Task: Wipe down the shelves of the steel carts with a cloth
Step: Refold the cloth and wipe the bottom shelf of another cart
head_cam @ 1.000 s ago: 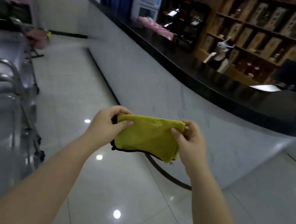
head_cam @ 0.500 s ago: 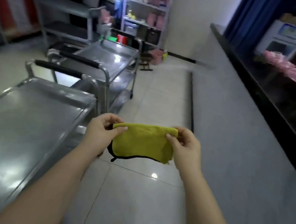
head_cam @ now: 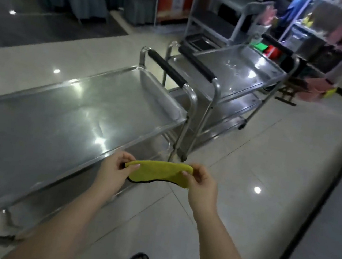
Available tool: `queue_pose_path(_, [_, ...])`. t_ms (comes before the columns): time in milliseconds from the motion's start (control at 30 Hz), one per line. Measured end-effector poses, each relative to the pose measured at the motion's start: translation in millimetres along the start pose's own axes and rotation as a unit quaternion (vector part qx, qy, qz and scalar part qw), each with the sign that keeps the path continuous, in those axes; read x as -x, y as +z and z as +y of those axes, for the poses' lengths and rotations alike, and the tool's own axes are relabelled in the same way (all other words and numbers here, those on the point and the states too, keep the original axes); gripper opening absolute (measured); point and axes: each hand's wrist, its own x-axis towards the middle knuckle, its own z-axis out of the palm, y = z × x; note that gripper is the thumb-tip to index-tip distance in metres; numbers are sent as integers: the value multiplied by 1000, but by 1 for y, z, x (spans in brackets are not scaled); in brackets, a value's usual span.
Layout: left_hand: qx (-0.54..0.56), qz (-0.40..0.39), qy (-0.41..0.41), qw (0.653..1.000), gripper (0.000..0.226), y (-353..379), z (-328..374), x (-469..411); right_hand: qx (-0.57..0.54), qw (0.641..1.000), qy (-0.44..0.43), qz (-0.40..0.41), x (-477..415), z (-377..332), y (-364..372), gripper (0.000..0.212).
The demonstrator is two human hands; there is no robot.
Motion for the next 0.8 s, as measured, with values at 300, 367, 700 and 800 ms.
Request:
queue_pose_path(300, [-59,90,-88,990,14,43,-41,-18,31,981,77,-175,-99,46,-1,21])
queue_pose_path(367, [-52,128,-98,986,19,54,-49,-23,45,972,72,-221,-125,55,1,20])
queue_pose_path(700, [-98,196,-216,951,8,178,-130,-28,149,934,32,-324,-226,159,-6,26])
queue_pose_path(800, [-46,218,-261,939,17,212,-172,-37,164,937,31,-306,-233,211,-1,22])
